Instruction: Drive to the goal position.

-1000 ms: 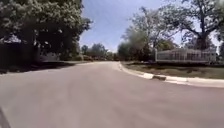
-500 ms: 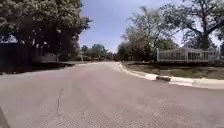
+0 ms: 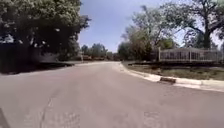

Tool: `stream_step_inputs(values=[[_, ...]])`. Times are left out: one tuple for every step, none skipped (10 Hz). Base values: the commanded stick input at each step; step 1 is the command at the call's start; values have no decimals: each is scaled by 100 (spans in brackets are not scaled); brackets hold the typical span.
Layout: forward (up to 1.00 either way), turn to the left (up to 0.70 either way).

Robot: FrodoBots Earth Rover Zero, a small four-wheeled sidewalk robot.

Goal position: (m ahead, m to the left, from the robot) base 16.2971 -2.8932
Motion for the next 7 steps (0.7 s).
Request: stream_step_inputs(values=[[70, 0], [70, 0], [70, 0], [70, 0], [70, 0], [70, 0], [70, 0]])
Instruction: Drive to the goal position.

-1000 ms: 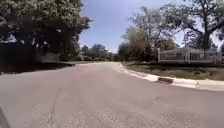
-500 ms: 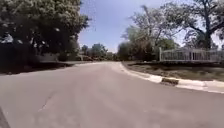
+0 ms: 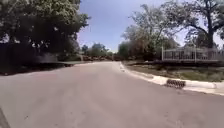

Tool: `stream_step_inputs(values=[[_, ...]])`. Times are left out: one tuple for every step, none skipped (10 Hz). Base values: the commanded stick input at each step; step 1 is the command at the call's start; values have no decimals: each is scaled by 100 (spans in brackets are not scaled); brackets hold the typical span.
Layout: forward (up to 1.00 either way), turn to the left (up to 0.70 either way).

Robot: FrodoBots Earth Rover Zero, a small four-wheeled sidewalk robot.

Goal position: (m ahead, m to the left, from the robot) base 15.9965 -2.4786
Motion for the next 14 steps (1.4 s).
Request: stream_step_inputs(values=[[70, 0], [70, 0], [70, 0], [70, 0], [70, 0], [70, 0], [70, 0], [70, 0], [70, 0], [70, 0], [70, 0], [70, 0], [70, 0], [70, 0]])
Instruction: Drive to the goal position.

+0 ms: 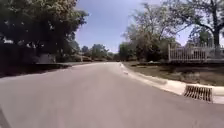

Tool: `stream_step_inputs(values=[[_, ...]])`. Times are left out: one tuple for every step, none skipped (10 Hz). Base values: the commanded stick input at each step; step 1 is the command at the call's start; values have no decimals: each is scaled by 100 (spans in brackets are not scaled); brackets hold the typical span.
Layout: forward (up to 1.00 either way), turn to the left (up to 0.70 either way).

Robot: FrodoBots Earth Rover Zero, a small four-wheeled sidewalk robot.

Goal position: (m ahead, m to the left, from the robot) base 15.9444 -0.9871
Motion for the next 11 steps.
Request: stream_step_inputs(values=[[70, 0], [70, 0], [70, 0], [70, 0], [70, 0], [70, 0], [70, 0], [70, 0], [70, 0], [70, 0], [70, 0]])
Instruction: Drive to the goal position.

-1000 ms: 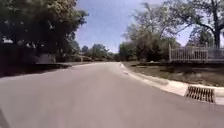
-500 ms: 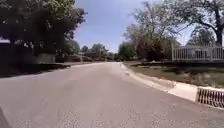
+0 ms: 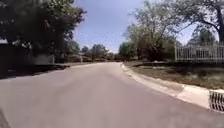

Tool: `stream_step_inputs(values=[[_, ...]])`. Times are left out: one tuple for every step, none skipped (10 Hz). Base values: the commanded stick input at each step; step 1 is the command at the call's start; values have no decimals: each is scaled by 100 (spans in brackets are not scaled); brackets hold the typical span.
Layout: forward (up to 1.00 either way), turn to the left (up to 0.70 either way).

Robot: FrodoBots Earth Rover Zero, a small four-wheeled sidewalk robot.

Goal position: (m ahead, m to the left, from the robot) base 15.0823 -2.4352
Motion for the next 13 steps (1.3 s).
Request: stream_step_inputs(values=[[70, 0], [70, 0], [70, 0], [70, 0], [70, 0], [70, 0], [70, 0], [70, 0], [70, 0], [70, 0], [70, 0], [70, 0], [70, 4]])
